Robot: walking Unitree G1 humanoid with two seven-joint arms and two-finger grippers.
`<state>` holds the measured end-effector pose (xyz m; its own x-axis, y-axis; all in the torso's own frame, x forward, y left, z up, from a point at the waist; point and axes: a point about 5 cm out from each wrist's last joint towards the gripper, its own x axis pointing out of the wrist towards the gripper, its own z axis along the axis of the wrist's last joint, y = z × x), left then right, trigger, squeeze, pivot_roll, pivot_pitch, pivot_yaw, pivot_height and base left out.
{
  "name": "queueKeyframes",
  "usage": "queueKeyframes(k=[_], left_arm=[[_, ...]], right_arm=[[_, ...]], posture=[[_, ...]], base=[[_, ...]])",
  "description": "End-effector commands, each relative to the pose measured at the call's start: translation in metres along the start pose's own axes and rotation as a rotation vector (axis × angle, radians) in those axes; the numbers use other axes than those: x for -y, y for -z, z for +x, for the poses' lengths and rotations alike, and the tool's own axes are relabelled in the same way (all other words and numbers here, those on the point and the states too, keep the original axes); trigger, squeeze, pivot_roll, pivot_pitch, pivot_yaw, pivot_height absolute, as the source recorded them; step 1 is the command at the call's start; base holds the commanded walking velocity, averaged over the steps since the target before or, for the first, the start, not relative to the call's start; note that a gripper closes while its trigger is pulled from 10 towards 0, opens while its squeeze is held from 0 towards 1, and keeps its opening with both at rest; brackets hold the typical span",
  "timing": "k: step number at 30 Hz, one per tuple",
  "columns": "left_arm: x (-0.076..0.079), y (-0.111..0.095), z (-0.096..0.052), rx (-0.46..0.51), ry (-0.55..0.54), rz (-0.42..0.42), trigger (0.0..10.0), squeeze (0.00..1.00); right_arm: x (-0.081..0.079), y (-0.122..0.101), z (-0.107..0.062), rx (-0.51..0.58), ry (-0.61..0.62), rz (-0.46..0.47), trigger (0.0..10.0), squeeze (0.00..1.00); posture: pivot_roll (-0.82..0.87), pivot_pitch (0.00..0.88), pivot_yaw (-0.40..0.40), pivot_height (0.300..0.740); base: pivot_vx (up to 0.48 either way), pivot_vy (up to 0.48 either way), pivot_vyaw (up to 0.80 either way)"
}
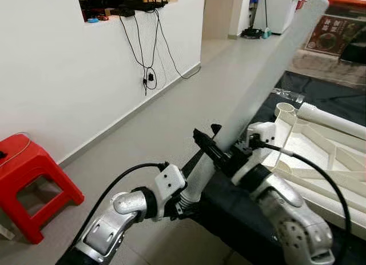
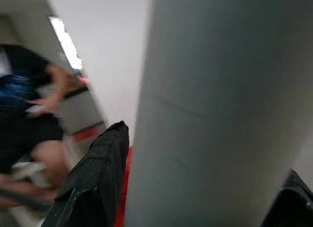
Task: Building children table
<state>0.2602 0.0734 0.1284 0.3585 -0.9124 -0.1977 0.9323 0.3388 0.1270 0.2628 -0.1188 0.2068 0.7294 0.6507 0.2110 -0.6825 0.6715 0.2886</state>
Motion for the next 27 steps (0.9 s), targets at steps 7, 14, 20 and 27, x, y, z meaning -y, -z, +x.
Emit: queueKeyframes(k=[7, 14, 20, 27], left_arm=[[0.015, -0.002, -0.010, -0.012, 0.176, -0.073, 10.0, 0.00], [0.024, -0.002, -0.019, -0.016, 0.248, -0.183, 10.0, 0.00], [0.029, -0.001, -0.023, -0.019, 0.269, -0.197, 10.0, 0.00], [0.032, 0.004, -0.030, -0.053, 0.288, -0.208, 10.0, 0.00]], right_arm=[[-0.011, 0.001, -0.003, -0.039, -0.129, 0.038, 10.0, 0.00], [-0.017, 0.004, -0.006, -0.088, -0.209, 0.030, 10.0, 0.00], [-0.020, 0.006, -0.010, -0.124, -0.252, 0.041, 10.0, 0.00], [-0.026, 0.010, -0.016, -0.170, -0.306, 0.068, 10.0, 0.00]], posture=[[0.14, 0.000, -0.019, 0.740], [0.13, 0.000, -0.019, 0.740], [0.13, 0.000, -0.019, 0.740], [0.13, 0.000, -0.015, 0.740]], base=[[0.000, 0.000, 0.00], [0.000, 0.000, 0.00], [0.000, 0.000, 0.00], [0.000, 0.000, 0.00]])
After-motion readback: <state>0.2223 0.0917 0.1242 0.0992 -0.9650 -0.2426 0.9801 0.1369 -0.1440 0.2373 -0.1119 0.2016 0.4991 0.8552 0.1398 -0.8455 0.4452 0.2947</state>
